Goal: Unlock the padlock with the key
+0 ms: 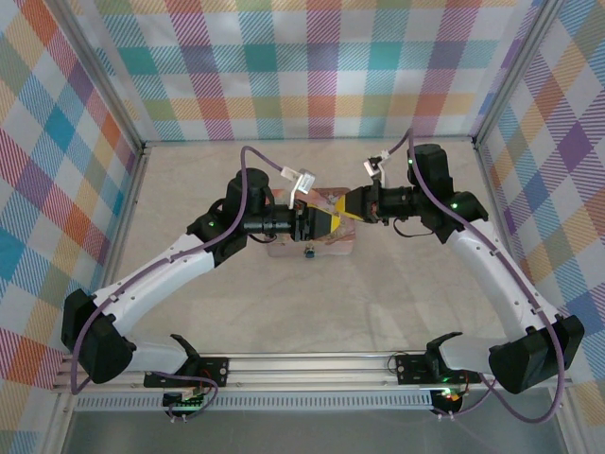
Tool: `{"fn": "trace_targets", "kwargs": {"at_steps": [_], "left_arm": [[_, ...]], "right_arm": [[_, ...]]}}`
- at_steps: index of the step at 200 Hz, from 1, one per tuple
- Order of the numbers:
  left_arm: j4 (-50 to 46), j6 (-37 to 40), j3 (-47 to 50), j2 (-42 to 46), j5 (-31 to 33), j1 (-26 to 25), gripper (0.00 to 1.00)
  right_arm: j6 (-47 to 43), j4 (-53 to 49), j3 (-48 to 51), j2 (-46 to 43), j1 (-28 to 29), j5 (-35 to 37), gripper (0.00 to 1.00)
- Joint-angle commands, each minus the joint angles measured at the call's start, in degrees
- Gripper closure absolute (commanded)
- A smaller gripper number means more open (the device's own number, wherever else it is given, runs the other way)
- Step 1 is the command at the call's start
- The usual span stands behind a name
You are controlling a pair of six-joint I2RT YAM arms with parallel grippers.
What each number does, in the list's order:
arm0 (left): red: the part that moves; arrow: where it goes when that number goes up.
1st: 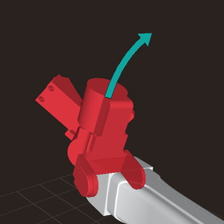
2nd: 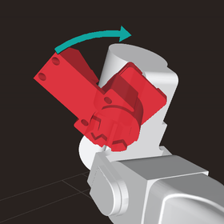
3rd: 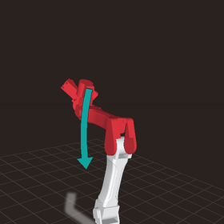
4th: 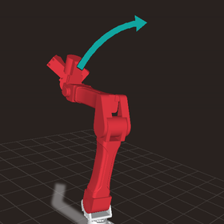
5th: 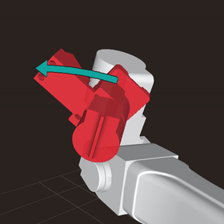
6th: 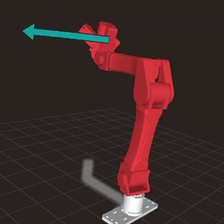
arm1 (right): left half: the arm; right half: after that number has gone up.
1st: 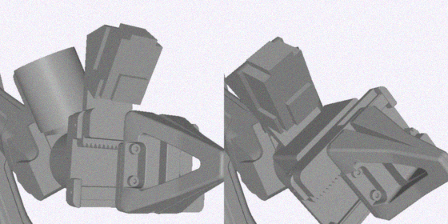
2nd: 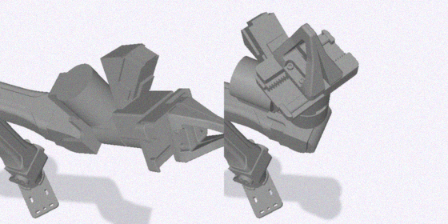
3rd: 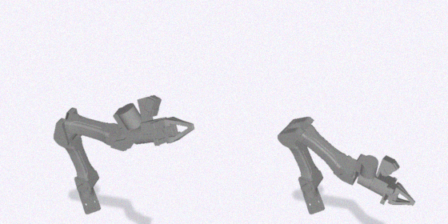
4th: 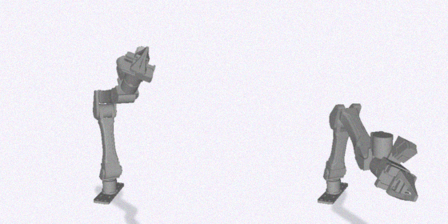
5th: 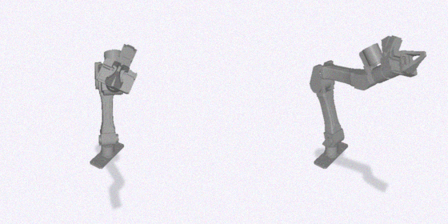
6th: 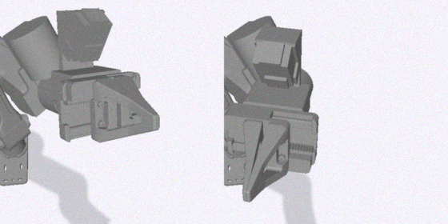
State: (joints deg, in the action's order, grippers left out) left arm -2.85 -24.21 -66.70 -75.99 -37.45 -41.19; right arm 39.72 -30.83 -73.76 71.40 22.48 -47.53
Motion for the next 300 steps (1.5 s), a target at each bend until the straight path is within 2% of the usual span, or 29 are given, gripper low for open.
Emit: {"fn": "trace_targets", "kwargs": {"at_steps": [1, 35, 97, 162, 206, 221, 235, 300], "left_arm": [[2.4, -0.4, -1.9, -0.9, -1.3, -0.5, 0.52], [2.9, -0.7, -2.8, -2.0, -2.4, -0.8, 0.52], [0.4, 0.8, -2.7, -0.7, -1.0, -0.9, 0.66], [-1.2, 1.7, -1.9, 0.4, -0.5, -0.9, 0.75], [-0.5, 1.4, -1.6, 0.0, -0.9, -0.9, 0.86], [-0.4, 1.4, -1.6, 0.0, -0.7, -0.9, 0.85], [-0.3, 1.3, -1.6, -0.2, -0.6, -0.9, 0.75], [1.4, 0.2, -1.3, -1.4, -1.4, -1.3, 0.75]], "right_arm": [[-0.1, 1.7, 0.4, -1.7, -0.2, -1.8, 0.99], [0.1, 2.1, 1.0, -1.8, -0.2, -1.7, 0.99], [-0.6, 1.5, 0.8, -2.0, -0.3, -1.2, 0.99], [-0.7, 1.1, 0.8, -2.2, -0.4, -1.0, 0.99], [-0.4, 1.3, 0.9, -2.6, -0.3, -0.9, 0.99], [-0.3, 1.5, 0.9, -2.6, -0.3, -0.7, 0.99], [0.1, 1.9, 0.8, -2.6, -0.3, -0.9, 0.99], [0.3, 1.9, 0.6, -2.7, -0.3, -0.9, 0.99]]}}
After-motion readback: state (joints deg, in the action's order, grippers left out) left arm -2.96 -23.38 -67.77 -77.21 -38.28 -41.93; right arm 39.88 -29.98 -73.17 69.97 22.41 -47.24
